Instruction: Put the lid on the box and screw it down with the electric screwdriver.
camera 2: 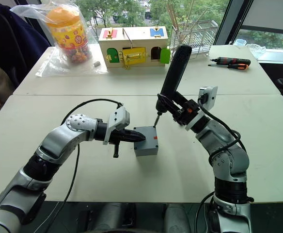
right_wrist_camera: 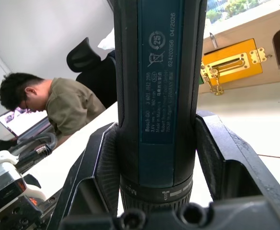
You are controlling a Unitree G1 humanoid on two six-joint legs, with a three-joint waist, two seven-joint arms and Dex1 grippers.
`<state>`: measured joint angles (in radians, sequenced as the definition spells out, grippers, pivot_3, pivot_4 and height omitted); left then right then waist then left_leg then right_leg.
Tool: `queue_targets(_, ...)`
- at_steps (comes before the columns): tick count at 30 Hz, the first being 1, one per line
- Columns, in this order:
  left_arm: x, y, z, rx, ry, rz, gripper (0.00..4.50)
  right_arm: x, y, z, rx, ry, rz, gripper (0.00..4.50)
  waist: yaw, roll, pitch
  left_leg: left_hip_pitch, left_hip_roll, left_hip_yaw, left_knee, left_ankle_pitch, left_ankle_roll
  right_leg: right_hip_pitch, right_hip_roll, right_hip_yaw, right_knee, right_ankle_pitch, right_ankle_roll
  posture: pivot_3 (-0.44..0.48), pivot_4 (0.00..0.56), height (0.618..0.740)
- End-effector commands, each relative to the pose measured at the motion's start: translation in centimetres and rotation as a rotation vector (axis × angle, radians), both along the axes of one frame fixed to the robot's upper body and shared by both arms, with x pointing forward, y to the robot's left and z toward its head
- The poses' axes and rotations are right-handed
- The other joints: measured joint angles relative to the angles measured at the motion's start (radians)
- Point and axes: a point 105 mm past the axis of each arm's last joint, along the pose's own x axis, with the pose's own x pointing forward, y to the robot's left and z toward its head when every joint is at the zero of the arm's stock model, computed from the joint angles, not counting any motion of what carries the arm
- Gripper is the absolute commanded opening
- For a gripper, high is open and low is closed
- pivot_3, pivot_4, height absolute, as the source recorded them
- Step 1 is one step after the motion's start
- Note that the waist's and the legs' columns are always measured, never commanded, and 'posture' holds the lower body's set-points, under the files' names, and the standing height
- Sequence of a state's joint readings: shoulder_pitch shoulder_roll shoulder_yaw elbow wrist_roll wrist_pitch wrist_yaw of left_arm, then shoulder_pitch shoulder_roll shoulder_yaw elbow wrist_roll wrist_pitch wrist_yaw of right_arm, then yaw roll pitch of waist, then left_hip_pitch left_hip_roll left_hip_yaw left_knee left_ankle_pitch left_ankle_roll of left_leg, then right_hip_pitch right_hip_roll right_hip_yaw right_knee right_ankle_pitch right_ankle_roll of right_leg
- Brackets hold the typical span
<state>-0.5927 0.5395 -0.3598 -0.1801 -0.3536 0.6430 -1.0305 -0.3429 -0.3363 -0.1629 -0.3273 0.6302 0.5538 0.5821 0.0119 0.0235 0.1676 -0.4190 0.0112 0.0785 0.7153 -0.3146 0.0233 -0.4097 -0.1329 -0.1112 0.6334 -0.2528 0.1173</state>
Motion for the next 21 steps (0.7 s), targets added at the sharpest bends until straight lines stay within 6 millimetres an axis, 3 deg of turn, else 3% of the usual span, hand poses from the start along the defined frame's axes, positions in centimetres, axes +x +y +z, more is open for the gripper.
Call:
queue_targets(1, 0.0, 0.3, -0.4, 0.009, 0.011, 0.021, 0.0, -0.9, 1.4, -1.2, -0.096, -0.001, 0.059, 1.82, 0.0, -0.001, 0.0, 0.0, 0.0, 0.0, 0.0, 0.0, 0.0, 0.0, 0.0, 0.0, 0.0, 0.0, 0.0, 0.0, 0.15, 0.706)
queue_targets(7, 0.2, 0.6, -1.3, 0.007, 0.049, 0.05, 0.0, -1.9, 3.0, -3.5, -0.159, 0.026, 0.116, 1.82, 0.0, -0.004, -0.003, 0.005, 0.001, 0.0, -0.001, -0.001, 0.001, 0.004, 0.0, 0.0, 0.0, 0.0, 0.0, 0.0, 0.15, 0.706)
queue_targets(11, 0.3, 0.7, -1.7, -0.004, 0.07, 0.065, 0.0, -2.1, 2.9, -5.4, -0.209, 0.049, 0.103, 1.82, -0.001, -0.01, -0.009, 0.011, 0.001, 0.001, -0.004, -0.001, 0.001, 0.009, 0.0, 0.001, -0.001, 0.0, 0.0, 0.0, 0.15, 0.706)
queue_targets(21, 0.3, 0.6, -2.1, 0.002, 0.072, 0.065, 0.0, -1.6, 2.2, -7.3, -0.239, 0.107, 0.066, 1.82, -0.001, -0.016, -0.023, 0.014, 0.002, 0.0, -0.005, -0.002, 0.002, 0.013, 0.0, 0.001, -0.003, -0.001, -0.001, 0.0, 0.15, 0.706)
